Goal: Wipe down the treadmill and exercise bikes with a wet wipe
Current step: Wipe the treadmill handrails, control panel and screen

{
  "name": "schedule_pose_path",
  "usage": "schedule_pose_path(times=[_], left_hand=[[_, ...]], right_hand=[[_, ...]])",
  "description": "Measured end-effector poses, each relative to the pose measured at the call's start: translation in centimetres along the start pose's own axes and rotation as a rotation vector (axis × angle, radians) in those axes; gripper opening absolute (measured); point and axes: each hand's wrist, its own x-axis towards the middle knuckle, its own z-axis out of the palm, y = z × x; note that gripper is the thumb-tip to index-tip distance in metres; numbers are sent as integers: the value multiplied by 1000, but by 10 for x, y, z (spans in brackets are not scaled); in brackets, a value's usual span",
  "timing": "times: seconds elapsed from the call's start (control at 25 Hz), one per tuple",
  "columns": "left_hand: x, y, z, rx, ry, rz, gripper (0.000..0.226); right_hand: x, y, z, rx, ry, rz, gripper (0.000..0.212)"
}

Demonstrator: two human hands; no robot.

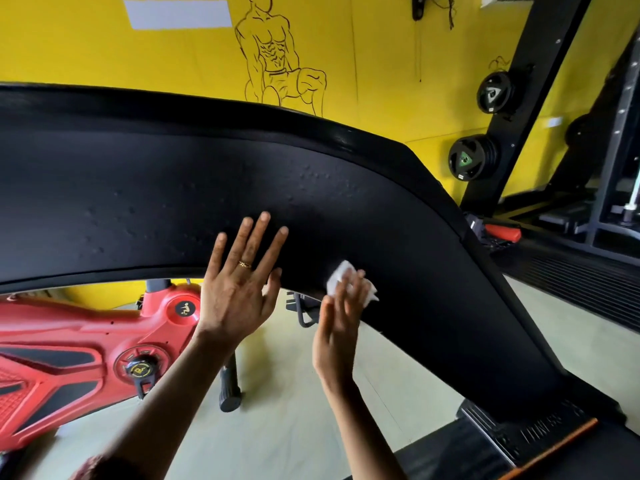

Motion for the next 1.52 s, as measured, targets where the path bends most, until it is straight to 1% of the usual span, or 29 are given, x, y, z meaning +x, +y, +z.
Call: schedule_pose_path(times=[0.04,0.08,0.12,0.16,0.2,0.28,0.32,0.36,0.4,0.48,0.52,0.56,0.6,0.64,0.76,0.8,0.84,0.92,1.0,1.04,1.12,1.2,1.24,1.28,1.32,1.4,1.44,1.48,1.52], left_hand=[[2,-5,-1,12,7,3,52],[6,-9,-2,18,12,0,52],[10,-11,-3,22,17,-5,52],[14,-12,-3,22,21,-8,52],[17,-12,-3,20,20,-11,53],[20,-12,-3,15,8,-13,53],[20,-12,-2,12,5,-11,53],[19,-12,-2,11,4,-8,53],[20,-11,-2,15,5,-5,53],[26,-10,-2,30,8,-1,53],[31,-10,-2,33,9,3,53],[37,-10,-3,36,10,7,53],[43,-11,-4,39,14,6,53],[47,-13,-6,41,23,0,53],[62,-17,-10,42,71,-29,54],[69,-17,-11,44,90,-33,55],[77,-17,-12,43,104,-34,56],[94,-14,-11,25,114,-25,57],[108,-10,-7,9,101,-1,59],[113,-6,-5,10,86,23,60],[121,7,2,5,47,108,61],[130,22,10,17,8,204,62],[134,30,13,31,-9,229,62],[139,37,17,44,-21,245,61],[145,45,21,52,-34,262,61],[155,59,29,56,-47,297,61],[158,66,33,55,-45,304,61],[160,72,37,59,-42,301,61],[160,77,41,67,-42,294,61]], right_hand=[[9,-16,3,-27,-69,-184,51],[27,-28,6,-80,-88,-340,49],[53,-34,6,-133,-59,-447,48],[81,-34,4,-161,-8,-454,47],[105,-28,-4,-147,80,-344,47],[121,-3,-20,30,287,38,46],[110,4,-23,90,346,209,47],[90,3,-18,114,358,271,47],[70,-7,-8,104,328,200,46],[53,-34,11,55,174,-184,43],[63,-47,15,40,74,-326,42],[84,-57,13,39,12,-405,41],[106,-63,6,37,15,-442,42],[125,-65,-3,21,71,-438,43],[153,-60,-20,72,336,-353,42],[157,-70,-18,101,336,-371,42],[161,-84,-12,93,256,-414,42],[170,-110,-5,-97,52,-536,44],[180,-106,-11,-292,8,-574,45],[183,-91,-22,-314,23,-542,45],[188,-41,-53,-298,110,-332,46],[194,0,-80,-226,164,37,47],[198,5,-84,-203,173,153,47],[201,-3,-82,-159,193,154,47],[203,-16,-76,-121,161,46,48],[210,-40,-69,-227,-6,-253,44],[216,-46,-72,-259,-85,-326,43],[220,-40,-78,-261,-144,-343,44],[220,-25,-86,-238,-146,-291,44]])
